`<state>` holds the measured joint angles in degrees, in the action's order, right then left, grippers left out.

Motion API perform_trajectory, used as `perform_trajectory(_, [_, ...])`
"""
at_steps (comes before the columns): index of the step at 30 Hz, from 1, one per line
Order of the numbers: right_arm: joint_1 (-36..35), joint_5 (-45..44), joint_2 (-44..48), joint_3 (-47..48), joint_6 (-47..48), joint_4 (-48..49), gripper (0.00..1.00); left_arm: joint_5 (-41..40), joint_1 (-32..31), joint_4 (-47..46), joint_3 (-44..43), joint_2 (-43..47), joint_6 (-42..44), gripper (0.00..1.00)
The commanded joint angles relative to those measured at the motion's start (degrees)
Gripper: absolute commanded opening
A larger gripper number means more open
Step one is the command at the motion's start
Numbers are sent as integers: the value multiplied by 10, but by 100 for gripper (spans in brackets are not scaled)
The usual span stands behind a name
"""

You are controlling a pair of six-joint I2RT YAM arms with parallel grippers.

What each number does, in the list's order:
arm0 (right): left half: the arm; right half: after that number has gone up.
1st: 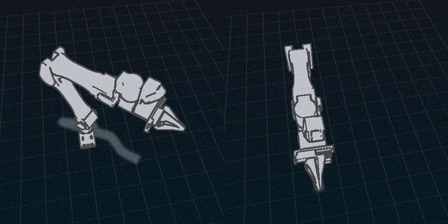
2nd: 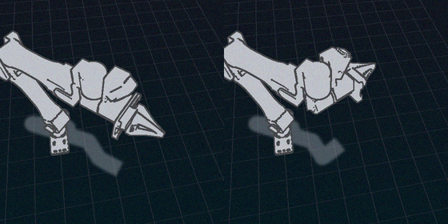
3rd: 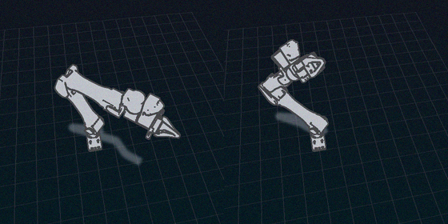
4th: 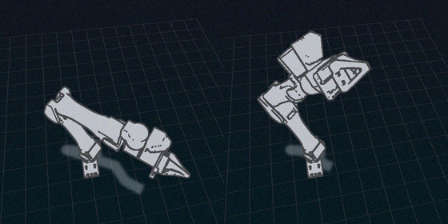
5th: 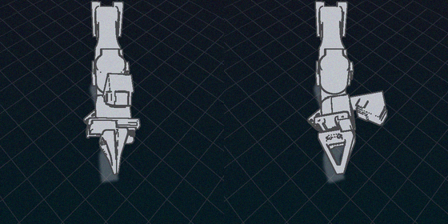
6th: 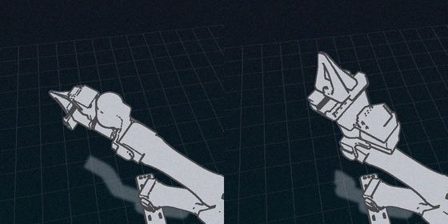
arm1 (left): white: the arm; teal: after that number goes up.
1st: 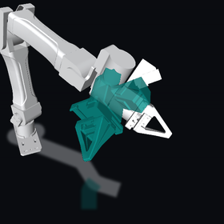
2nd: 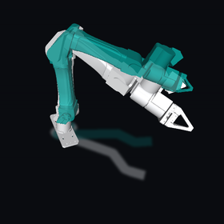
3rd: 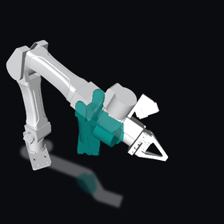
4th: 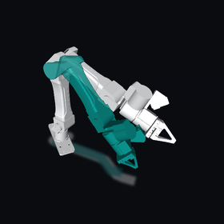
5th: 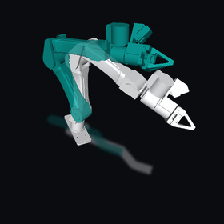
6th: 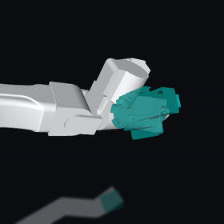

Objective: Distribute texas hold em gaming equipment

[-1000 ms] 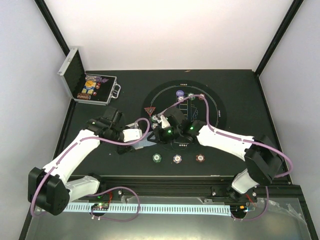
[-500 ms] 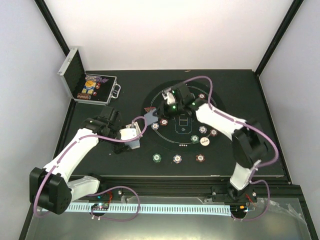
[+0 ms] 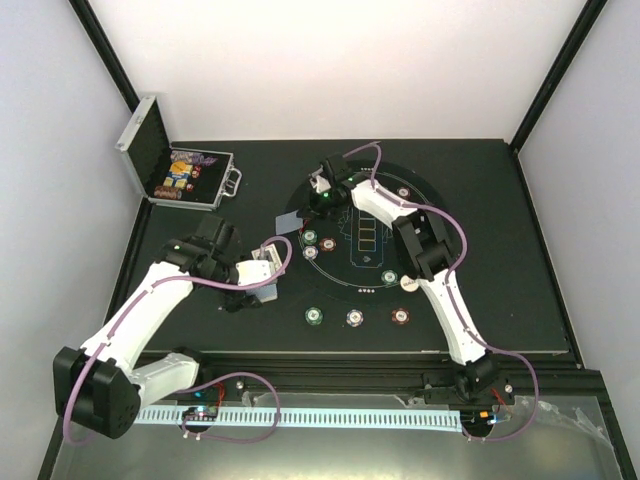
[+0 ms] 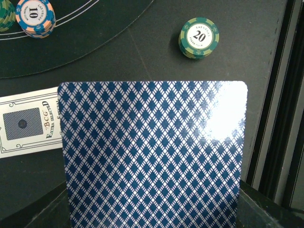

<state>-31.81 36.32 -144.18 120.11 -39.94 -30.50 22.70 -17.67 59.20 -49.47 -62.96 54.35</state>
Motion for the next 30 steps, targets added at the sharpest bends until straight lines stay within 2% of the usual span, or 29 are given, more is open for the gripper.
perform_trajectory(1, [19,5,-3,31,14,-45,6,5,3,17,-14,16,2,2])
perform_trajectory(4, [30,-7,8,24,35,-70,21,5,3,15,-9,17,2,2])
perform_trajectory(10, [38,-24,87,-32,68,-74,36,14,3,14,-10,18,-4,2])
perform_trajectory(13, [36,-22,137,-63,70,-72,37,17,3,18,-15,18,-7,2])
perform_trajectory(15, [30,-18,184,-121,64,-52,39,21,4,20,-19,19,-8,1])
perform_trajectory(21, [-27,24,378,-401,-7,135,74,35,3,27,-39,6,-15,2])
perform_trajectory(25, [-79,32,479,-563,-79,274,81,46,3,28,-47,-6,-17,2])
perform_trajectory(30, [-144,27,543,-671,-159,399,83,64,3,40,-57,-23,-8,2])
